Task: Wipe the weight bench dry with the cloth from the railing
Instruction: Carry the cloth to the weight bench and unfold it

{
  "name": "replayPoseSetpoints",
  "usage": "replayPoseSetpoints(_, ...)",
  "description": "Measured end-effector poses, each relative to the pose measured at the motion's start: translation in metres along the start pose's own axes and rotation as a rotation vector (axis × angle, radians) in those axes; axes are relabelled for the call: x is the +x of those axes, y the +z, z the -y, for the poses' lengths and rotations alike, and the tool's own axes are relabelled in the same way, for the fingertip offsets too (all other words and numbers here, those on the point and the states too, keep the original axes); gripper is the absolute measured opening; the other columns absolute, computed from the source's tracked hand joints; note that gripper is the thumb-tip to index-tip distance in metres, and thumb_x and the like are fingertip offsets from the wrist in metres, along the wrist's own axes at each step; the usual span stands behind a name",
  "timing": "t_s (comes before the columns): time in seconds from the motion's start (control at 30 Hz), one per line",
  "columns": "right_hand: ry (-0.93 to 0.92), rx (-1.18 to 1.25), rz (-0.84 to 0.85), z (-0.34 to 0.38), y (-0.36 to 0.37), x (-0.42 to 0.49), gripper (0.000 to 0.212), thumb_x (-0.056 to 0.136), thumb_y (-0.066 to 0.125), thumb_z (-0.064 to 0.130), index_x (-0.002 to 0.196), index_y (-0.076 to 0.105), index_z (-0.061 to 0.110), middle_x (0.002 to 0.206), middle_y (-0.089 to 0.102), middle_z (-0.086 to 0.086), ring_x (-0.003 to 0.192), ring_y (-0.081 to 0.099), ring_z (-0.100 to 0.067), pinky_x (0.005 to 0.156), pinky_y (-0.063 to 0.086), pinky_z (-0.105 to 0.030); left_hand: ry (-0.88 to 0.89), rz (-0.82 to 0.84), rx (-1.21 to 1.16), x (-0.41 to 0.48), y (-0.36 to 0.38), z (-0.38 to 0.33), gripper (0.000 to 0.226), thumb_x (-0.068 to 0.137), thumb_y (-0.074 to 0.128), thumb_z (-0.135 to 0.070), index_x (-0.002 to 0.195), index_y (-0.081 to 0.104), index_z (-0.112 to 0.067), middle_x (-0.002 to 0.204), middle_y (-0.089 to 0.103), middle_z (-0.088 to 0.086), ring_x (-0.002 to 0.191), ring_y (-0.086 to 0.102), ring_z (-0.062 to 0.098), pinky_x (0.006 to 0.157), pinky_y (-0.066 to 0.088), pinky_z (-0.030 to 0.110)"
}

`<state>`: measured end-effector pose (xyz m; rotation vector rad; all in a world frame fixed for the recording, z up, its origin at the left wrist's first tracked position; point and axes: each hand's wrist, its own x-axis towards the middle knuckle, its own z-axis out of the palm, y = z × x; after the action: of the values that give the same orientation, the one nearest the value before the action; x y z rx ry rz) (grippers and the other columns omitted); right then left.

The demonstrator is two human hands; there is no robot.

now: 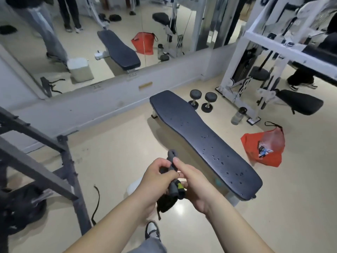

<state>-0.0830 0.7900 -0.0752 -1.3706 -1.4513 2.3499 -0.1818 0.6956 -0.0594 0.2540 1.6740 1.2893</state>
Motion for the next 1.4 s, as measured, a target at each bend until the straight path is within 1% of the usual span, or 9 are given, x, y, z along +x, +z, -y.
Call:
replayPoseSetpoints(0.13,-0.003,0.028,0.015,0.053,-0.012,0.064,0.051,0.089,0.072,0.055,0.101,0.072,0.006,0.078,0.069,-0.011,0.063,0.069,-0.026,0.062,0.052,-0.032,-0.001,0.103,0.022,0.071,0.002,-0.043,0.017,0.084,0.072,-0.015,0.1,0.067,-0.014,0.079,0.075,0.013,0.059,0.067,0.019,0.051,0.048,0.023)
replayPoseSetpoints(0.3,0.051,0.179,-0.201,0.109,-0.038,0.146,0.041,0.092,0.072,0.027,0.116,0.067,-0.006,0.087,0.072,-0.018,0.074,0.069,-0.032,0.067,0.058,-0.043,-0.019,0.249,0.075,0.161,0.013,-0.087,0.017,0.094,0.065,-0.018,0.109,0.073,-0.016,0.101,0.074,0.0,0.082,0.073,0.015,0.07,0.061,0.03)
replayPoseSetpoints(0.4,0.081,0.259,-0.287,0.139,-0.06,0.199,0.025,0.1,0.061,0.025,0.117,0.068,0.008,0.094,0.081,-0.014,0.082,0.079,-0.034,0.07,0.065,-0.051,-0.021,0.141,0.067,0.218,0.015,-0.113,0.02,0.096,0.063,-0.012,0.114,0.069,-0.016,0.108,0.072,0.008,0.081,0.076,0.018,0.057,0.057,0.025)
replayPoseSetpoints(0.57,0.102,0.357,-0.286,0.195,-0.103,0.303,0.03,0.103,0.059,0.038,0.124,0.065,0.017,0.11,0.078,-0.01,0.087,0.076,-0.025,0.049,0.058,-0.028,0.001,-0.042,0.21,0.329,0.021,-0.142,0.014,0.092,0.067,-0.016,0.102,0.073,-0.023,0.103,0.071,0.004,0.075,0.063,0.012,0.065,0.052,0.027)
replayPoseSetpoints(0.7,0.127,0.336,-0.237,0.242,-0.134,0.382,0.034,0.104,0.057,0.042,0.13,0.062,0.022,0.114,0.075,-0.005,0.096,0.074,-0.023,0.069,0.059,-0.034,-0.045,-0.064,0.2,0.4,0.043,-0.166,0.025,0.093,0.069,-0.024,0.116,0.07,-0.031,0.12,0.069,-0.005,0.092,0.065,0.001,0.079,0.049,0.018)
replayPoseSetpoints(0.87,0.159,0.311,-0.186,0.282,-0.165,0.458,0.037,0.097,0.065,0.048,0.126,0.062,0.026,0.117,0.078,-0.01,0.104,0.076,-0.033,0.097,0.058,-0.055,-0.044,-0.087,0.167,0.479,0.078,-0.203,0.042,0.097,0.065,-0.019,0.137,0.061,-0.026,0.125,0.063,-0.003,0.09,0.061,-0.004,0.066,0.047,0.006)
replayPoseSetpoints(1.03,0.144,0.291,-0.157,0.304,-0.19,0.504,0.05,0.083,0.084,0.044,0.126,0.067,0.025,0.111,0.08,-0.013,0.099,0.078,-0.036,0.096,0.058,-0.059,-0.077,-0.005,0.183,0.536,0.089,-0.221,0.031,0.099,0.063,-0.021,0.129,0.064,-0.025,0.104,0.07,-0.011,0.079,0.067,-0.004,0.064,0.049,0.008)
replayPoseSetpoints(1.2,0.209,0.457,-0.275,0.312,-0.18,0.548,0.046,0.098,0.064,0.051,0.134,0.057,0.025,0.121,0.075,-0.012,0.104,0.075,-0.031,0.083,0.06,-0.043,-0.164,0.033,0.305,0.591,0.061,-0.227,0.034,0.097,0.057,-0.023,0.131,0.061,-0.02,0.089,0.069,-0.001,0.081,0.062,0.012,0.062,0.051,0.019)
replayPoseSetpoints(1.4,0.222,0.484,-0.455,0.307,-0.145,0.615,0.041,0.099,0.056,0.058,0.13,0.054,0.031,0.121,0.073,-0.009,0.105,0.073,-0.033,0.097,0.058,-0.052,-0.203,0.096,0.452,0.68,0.007,-0.236,0.055,0.09,0.059,-0.028,0.144,0.047,-0.025,0.091,0.069,-0.002,0.089,0.07,0.019,0.07,0.051,0.027)
